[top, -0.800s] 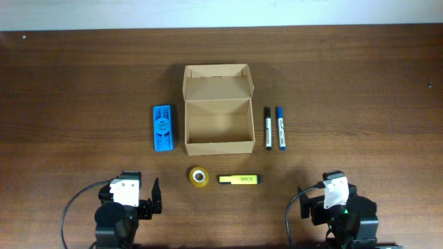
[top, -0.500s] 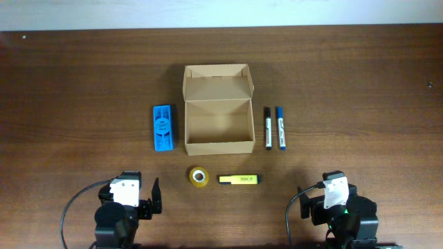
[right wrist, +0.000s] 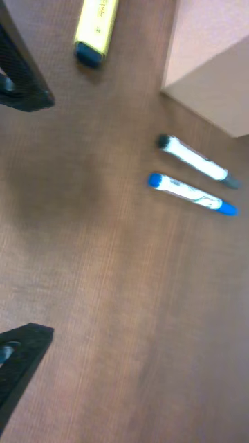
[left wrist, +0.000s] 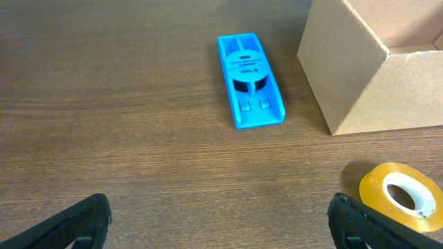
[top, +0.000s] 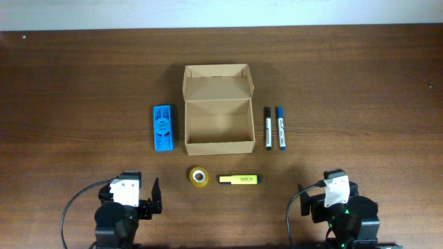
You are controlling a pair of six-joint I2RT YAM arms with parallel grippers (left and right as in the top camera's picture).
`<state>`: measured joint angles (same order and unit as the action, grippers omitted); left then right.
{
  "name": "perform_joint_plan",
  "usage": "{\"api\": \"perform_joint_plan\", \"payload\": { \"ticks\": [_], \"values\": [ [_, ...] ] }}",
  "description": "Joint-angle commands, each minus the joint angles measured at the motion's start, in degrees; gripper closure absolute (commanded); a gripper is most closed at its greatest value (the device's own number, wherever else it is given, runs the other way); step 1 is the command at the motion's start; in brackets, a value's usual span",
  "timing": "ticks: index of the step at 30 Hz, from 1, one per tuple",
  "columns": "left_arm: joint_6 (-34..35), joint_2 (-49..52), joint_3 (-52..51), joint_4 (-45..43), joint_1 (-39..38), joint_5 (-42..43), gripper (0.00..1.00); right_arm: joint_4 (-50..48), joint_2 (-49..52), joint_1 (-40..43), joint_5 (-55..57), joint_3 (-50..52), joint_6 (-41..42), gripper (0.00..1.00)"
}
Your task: Pack container
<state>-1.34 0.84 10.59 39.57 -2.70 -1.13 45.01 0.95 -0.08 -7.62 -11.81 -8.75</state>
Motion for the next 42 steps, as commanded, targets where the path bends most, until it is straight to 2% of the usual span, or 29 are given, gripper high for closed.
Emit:
{"api": "perform_joint_plan", "payload": {
  "ticks": [1, 4, 6, 10, 16, 17, 22, 29, 35, 42],
  "values": [
    [-1.1, -0.5, -0.5, -0.1, 0.3, -0.4, 0.00, -3.8, 4.5, 0.5, -1.4, -3.8, 0.6, 0.01],
    [-1.1, -0.5, -0.5, -0.1, 0.3, -0.4, 0.00, -4.4, 15.0, 0.5, -2.3, -13.0, 0.7, 0.01],
    [-1.1, -0.5, -0.5, -0.1, 0.3, -0.4, 0.00, -2.7, 29.7, 0.5, -2.3, -26.1, 2.4, 0.01],
    [-1.1, -0.5, -0.5, -0.1, 0.3, -0.4, 0.00, 0.5, 47.2, 0.5, -2.3, -39.8, 7.8, 0.01],
    [-1.1, -0.5, -0.5, -0.1, 0.3, -0.4, 0.00, 2.8, 65.4, 0.5, -2.8, -51.5, 14.4, 0.01],
    [-1.1, -0.5, -0.5, -0.1, 0.3, -0.4, 0.00, 2.8, 71.0, 0.5, -3.4, -54.7, 16.6, 0.01],
    [-1.1, -0.5, -0.5, -0.1, 0.3, -0.4, 0.00, 3.0, 84.9, -0.2, -5.7, -61.5, 19.9, 0.01],
    [-1.1, -0.5, -0.5, -0.1, 0.3, -0.4, 0.00, 3.5, 96.0, -3.3, -4.0, -62.4, 25.8, 0.01],
    [-1.1, -0.5, -0.5, -0.1, 0.3, -0.4, 0.00, 4.3, 99.7, -9.6, 5.6, -62.4, 27.5, 0.01],
    [-1.1, -0.5, -0.5, -0.1, 0.3, -0.4, 0.00, 3.9, 100.7, -11.6, 9.0, -62.2, 27.5, 0.01]
  ]
}}
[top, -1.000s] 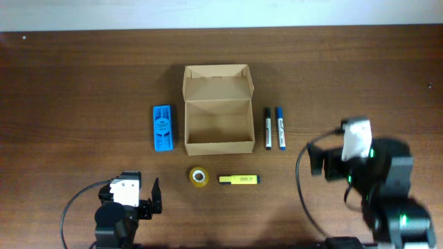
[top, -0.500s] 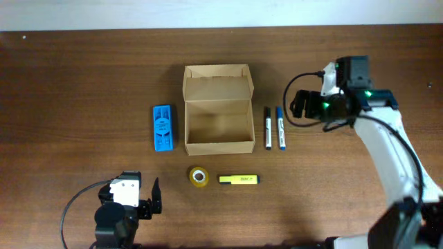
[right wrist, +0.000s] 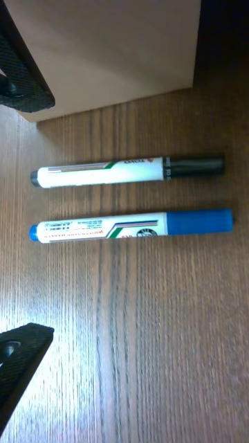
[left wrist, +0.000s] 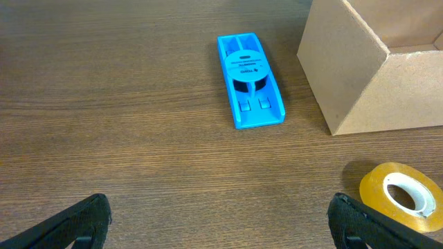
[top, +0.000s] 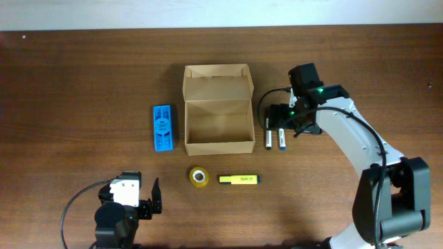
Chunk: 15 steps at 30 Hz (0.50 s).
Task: Pack container
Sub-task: 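Reach the right gripper to the blue marker and grasp it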
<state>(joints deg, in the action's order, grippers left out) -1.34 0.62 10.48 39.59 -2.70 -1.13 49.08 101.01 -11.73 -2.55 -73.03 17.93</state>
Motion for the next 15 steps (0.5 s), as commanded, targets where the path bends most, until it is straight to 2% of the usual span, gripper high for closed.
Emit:
{"api": "perform_joint_plan", "payload": {
  "ticks": [1, 13, 15],
  "values": [
    [-1.1, -0.3, -0.3, -0.1, 0.3, -0.4, 0.00, 0.1, 0.6, 0.2, 4.7, -1.0, 0.8, 0.01],
    [-1.1, -0.3, -0.3, -0.1, 0.3, -0.4, 0.00, -11.3, 0.7, 1.7, 4.8, 10.1, 1.0, 0.00],
    [-1.1, -0.3, -0.4, -0.1, 0.3, -0.4, 0.00, -12.3, 1.1, 1.7, 4.8, 10.6, 1.0, 0.04]
  ]
}}
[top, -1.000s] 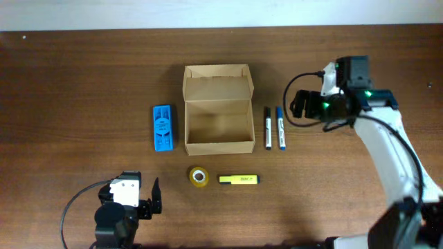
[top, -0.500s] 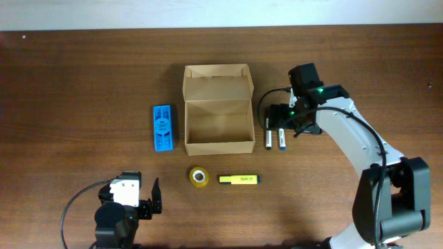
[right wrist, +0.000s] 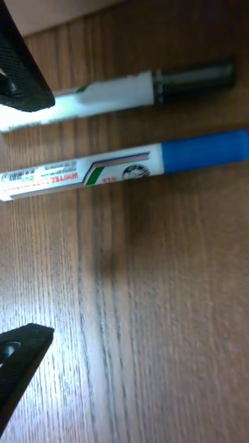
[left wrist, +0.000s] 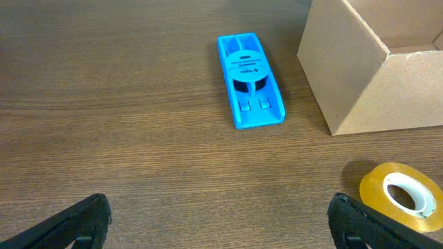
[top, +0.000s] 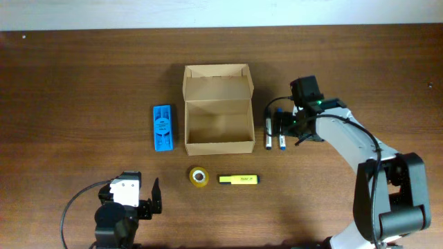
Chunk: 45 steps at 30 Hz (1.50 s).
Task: Pack container
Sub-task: 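Reach the right gripper to the blue marker and grasp it, then carry the blue marker into the box and release it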
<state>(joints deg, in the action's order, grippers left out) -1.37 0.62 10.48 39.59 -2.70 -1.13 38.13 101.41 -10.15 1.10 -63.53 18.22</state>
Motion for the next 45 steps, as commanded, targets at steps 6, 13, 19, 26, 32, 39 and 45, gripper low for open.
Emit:
{"api": "perform_joint_plan", "payload": {
  "ticks": [6, 13, 19, 26, 32, 39, 45],
  "values": [
    [-1.1, -0.3, -0.4, -0.1, 0.3, -0.4, 0.00, -1.6, 4.9, 0.0, 1.1, 1.1, 0.8, 0.10],
    [-1.1, -0.3, -0.4, -0.1, 0.3, -0.4, 0.01, -1.4, 6.1, 0.0, -0.1, 1.1, 0.7, 0.34],
    [-1.1, -0.3, -0.4, -0.1, 0.3, -0.4, 0.00, -1.5, 6.1, -0.1, -2.3, 1.1, 0.7, 0.70],
    [-1.1, -0.3, -0.4, -0.1, 0.3, -0.4, 0.00, 0.4, 5.6, -0.1, -2.3, -1.4, -0.4, 0.83],
    [-1.1, -0.3, -0.4, -0.1, 0.3, -0.4, 0.00, 10.3, 3.8, -0.2, -1.9, -12.4, -3.0, 0.89],
    [-1.1, -0.3, -0.4, -0.1, 0.3, -0.4, 0.00, 19.6, 3.0, -2.4, -3.2, -24.5, -9.8, 0.89],
    [-1.1, -0.3, -0.4, -0.1, 0.3, -0.4, 0.00, 20.3, 3.1, -13.3, -15.5, -31.4, -33.8, 0.82]
  ]
}}
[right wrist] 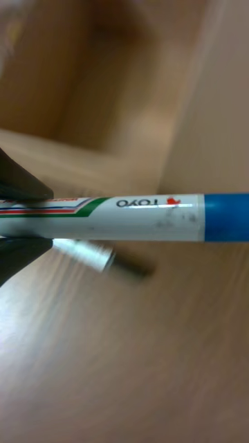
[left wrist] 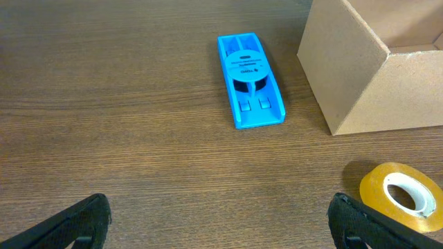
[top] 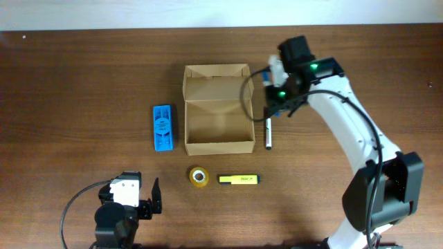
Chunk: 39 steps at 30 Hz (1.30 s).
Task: Pack container
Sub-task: 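Carry the blue marker into the box and release it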
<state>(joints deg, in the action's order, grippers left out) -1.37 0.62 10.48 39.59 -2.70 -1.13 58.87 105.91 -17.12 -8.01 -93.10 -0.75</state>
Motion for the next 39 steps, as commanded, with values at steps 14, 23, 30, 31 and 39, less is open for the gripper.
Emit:
{"api": "perform_joint_plan", "payload": {
  "ticks": [14, 23, 30, 31, 39],
  "values": [
    [-1.1, -0.3, -0.4, -0.1, 0.3, -0.4, 0.00, -4.6, 6.3, -16.9, 2.7, -1.7, -23.4, 0.81],
    [-1.1, -0.3, -0.4, -0.1, 0.3, -0.4, 0.00, -7.3, 5.0, -16.9, 5.5, -2.2, -17.2, 0.50],
    [-1.1, -0.3, -0.4, -0.1, 0.3, -0.4, 0.00, -6.7, -3.4, -16.7, 9.2, -7.3, -5.7, 0.46],
    [-1.1, -0.3, -0.4, -0.1, 0.3, -0.4, 0.00, -5.7, -5.4, -16.5, 13.0, -7.5, -1.1, 0.46],
    [-1.1, -0.3, -0.3, -0.1, 0.3, -0.4, 0.00, 12.6, -12.8, -9.1, 22.9, -6.9, 25.4, 0.21]
  ]
}}
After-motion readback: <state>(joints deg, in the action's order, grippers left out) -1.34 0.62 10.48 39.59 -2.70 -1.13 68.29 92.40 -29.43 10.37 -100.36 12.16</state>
